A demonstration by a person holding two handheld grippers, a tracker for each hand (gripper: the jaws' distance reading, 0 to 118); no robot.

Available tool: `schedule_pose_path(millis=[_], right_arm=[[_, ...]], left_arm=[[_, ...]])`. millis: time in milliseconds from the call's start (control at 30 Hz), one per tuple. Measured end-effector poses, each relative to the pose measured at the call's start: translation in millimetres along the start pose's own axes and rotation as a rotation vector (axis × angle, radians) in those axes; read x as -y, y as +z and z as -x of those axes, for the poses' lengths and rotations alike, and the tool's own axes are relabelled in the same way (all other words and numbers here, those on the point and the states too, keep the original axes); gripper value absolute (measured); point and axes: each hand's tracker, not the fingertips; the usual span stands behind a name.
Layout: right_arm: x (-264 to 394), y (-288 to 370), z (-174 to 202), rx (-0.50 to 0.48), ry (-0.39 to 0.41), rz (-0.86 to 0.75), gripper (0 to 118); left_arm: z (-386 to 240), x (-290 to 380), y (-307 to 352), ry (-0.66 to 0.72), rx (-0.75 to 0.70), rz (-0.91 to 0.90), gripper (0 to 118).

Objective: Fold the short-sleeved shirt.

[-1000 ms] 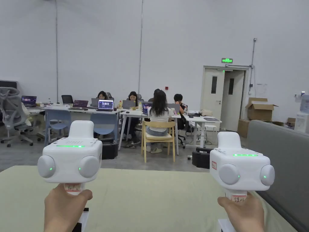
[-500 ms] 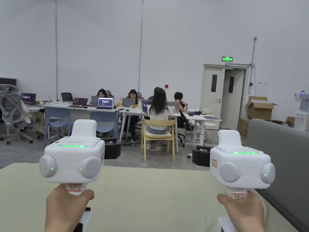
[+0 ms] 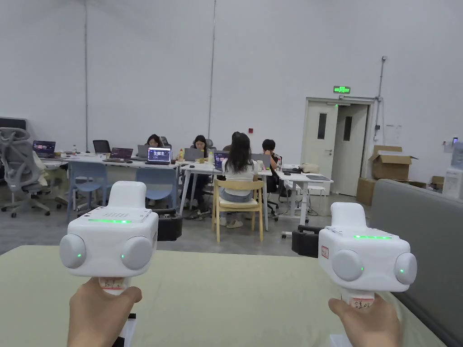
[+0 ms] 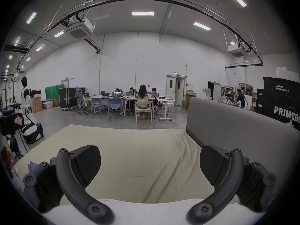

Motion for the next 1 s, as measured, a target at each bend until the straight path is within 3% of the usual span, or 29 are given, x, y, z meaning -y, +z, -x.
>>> schedule_pose_path(millis=[333, 567, 600, 633, 667, 700, 733, 767, 800, 833, 867, 1000], right_arm=[[3.4, 0.2, -3.4, 0.001, -0.004, 0.009, 118], [0.5, 2.8, 2.5, -0.018, 0.059, -0.013, 118], [0.5, 3.1, 5.3, -0.03, 0.066, -0.016, 114], [1.1, 4.4, 6.7, -0.041, 0.068, -0.022, 98], [2.1, 5.8, 7.7, -0.051, 0.069, -0.035, 39], [2.8, 4.6, 8.8, -0.042, 0.071, -0.032, 3], [2.8, 3.4, 11.7, 0.03, 0.068, -0.012, 3], [6.3, 3.7, 11.9, 0.063, 0.021, -0.038, 3], [9.3, 3.0, 7.8, 0.022, -0.014, -0.039, 3], [10.9, 0.6, 3.6, -0.011, -0.017, -0.013, 3], [12.5, -1.7, 1.2, -0.004, -0.007, -0.008, 3], [21.0, 0.3, -3.1, 0.015, 0.014, -0.024, 3]], left_arm=[[0.7, 2.3, -1.2, 0.012, 0.007, -0.001, 118], [3.5, -1.3, 0.0, 0.045, 0.039, -0.023, 118], [4.2, -3.5, 0.0, 0.045, 0.04, -0.022, 118], [3.1, -4.9, 1.5, 0.046, 0.033, -0.031, 118], [1.8, -6.1, 4.4, 0.034, 0.019, -0.043, 113], [1.4, -7.0, 6.0, 0.023, 0.029, -0.055, 84], [1.4, -7.5, 7.4, 0.01, 0.044, -0.07, 29], [0.5, -8.3, 6.0, -0.005, 0.034, -0.056, 0], [0.8, -4.4, 3.6, -0.031, -0.055, -0.056, 0], [0.6, -1.4, 3.9, -0.001, 0.004, -0.062, 0], [3.7, 0.2, 1.1, 0.006, 0.071, -0.035, 0], [4.2, 11.8, -5.1, 0.019, 0.012, -0.038, 0]])
